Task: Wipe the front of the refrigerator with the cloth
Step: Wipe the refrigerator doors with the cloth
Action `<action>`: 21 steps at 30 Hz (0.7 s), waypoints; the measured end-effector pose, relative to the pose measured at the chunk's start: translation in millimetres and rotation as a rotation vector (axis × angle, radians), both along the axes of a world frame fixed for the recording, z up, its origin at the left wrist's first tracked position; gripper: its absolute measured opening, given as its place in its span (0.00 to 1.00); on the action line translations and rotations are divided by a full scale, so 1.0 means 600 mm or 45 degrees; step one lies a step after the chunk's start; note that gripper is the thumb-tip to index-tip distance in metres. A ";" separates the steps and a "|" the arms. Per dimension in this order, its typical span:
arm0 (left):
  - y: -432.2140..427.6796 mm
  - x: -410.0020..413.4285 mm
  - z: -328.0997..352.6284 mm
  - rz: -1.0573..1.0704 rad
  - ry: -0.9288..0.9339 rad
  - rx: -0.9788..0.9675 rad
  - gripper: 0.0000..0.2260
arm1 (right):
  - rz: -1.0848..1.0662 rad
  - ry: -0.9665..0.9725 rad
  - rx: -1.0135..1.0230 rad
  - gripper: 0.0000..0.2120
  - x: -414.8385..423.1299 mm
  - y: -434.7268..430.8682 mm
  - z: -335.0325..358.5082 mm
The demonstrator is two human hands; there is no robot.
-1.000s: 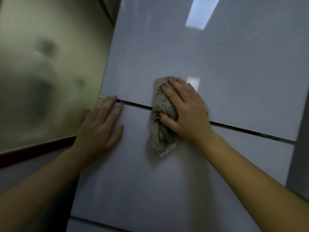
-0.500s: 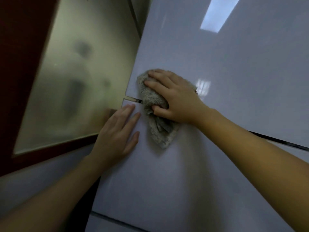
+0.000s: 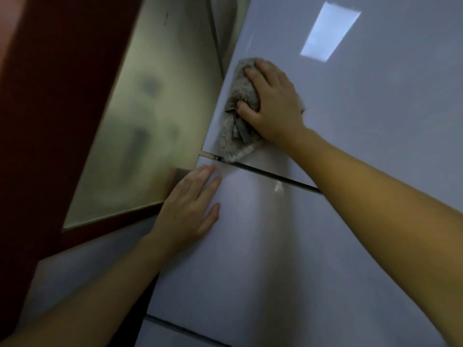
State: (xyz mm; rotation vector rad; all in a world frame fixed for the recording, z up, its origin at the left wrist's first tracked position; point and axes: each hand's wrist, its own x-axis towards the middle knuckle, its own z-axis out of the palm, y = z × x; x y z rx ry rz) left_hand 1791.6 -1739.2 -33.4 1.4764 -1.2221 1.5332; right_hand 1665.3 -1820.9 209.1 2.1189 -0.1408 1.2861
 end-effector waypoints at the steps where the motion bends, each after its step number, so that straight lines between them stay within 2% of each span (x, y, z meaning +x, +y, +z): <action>1: -0.001 0.000 -0.001 0.001 0.003 0.002 0.23 | 0.000 0.017 -0.009 0.35 0.006 0.003 -0.010; 8: -0.008 0.006 -0.005 0.020 -0.013 -0.008 0.23 | 0.013 0.244 -0.181 0.34 -0.074 -0.041 -0.079; 11: -0.011 0.008 -0.007 0.011 -0.025 -0.014 0.24 | 0.029 0.180 -0.236 0.32 -0.144 -0.085 -0.107; 21: -0.015 0.001 -0.004 -0.051 0.021 0.003 0.25 | -0.015 0.022 -0.111 0.34 -0.387 -0.242 -0.252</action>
